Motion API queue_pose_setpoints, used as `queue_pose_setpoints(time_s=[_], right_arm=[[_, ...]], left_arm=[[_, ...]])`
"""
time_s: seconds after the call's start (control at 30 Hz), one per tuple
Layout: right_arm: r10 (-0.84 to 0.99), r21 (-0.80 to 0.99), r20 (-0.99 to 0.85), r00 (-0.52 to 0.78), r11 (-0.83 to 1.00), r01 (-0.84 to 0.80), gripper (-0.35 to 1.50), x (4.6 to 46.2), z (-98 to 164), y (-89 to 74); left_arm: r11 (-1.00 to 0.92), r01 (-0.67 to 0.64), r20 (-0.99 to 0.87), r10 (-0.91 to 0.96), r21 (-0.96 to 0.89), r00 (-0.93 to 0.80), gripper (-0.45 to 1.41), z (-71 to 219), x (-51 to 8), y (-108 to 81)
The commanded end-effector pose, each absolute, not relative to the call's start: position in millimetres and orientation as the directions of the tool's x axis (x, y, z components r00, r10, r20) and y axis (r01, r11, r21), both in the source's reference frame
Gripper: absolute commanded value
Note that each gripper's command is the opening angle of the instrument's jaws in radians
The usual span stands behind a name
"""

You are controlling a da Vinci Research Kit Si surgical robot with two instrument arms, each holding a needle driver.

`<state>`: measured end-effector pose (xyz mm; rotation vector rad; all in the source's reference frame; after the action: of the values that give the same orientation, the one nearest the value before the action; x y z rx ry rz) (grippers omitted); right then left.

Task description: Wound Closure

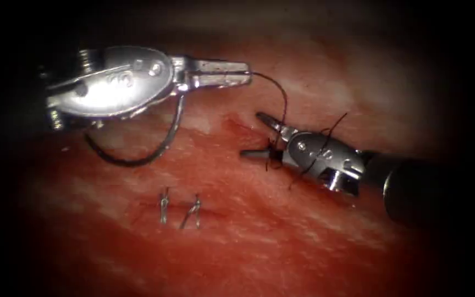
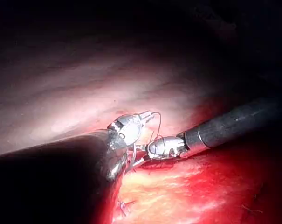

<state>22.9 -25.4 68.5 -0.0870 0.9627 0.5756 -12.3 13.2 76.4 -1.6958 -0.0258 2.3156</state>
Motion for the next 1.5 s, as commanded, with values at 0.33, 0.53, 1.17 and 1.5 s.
queue_pose_setpoints(time_s=[0.33,0.53,1.17,1.5], right_arm=[[0.411,0.208,-0.816,0.407,0.865,-0.457,1.16,24.0,68,-26.2],[0.405,0.219,-0.824,0.397,0.873,-0.436,1.15,24.4,68,-26.6],[0.393,0.225,-0.86,0.327,0.865,-0.447,1.15,24.8,65,-26.4],[0.368,0.217,-0.901,0.231,0.842,-0.494,1.15,24.2,64,-24.5]], left_arm=[[-0.962,-0.22,-0.921,0.225,-0.159,-0.318,-0.45,86,-16.0,17.8],[-0.965,-0.219,-0.915,0.217,-0.147,-0.341,-0.45,91,-16.6,19.2],[-0.952,-0.243,-0.85,0.279,-0.184,-0.448,-0.45,106,-18.6,19.8],[-0.948,-0.227,-0.834,0.305,-0.221,-0.46,-0.45,110,-19.8,14.5]])
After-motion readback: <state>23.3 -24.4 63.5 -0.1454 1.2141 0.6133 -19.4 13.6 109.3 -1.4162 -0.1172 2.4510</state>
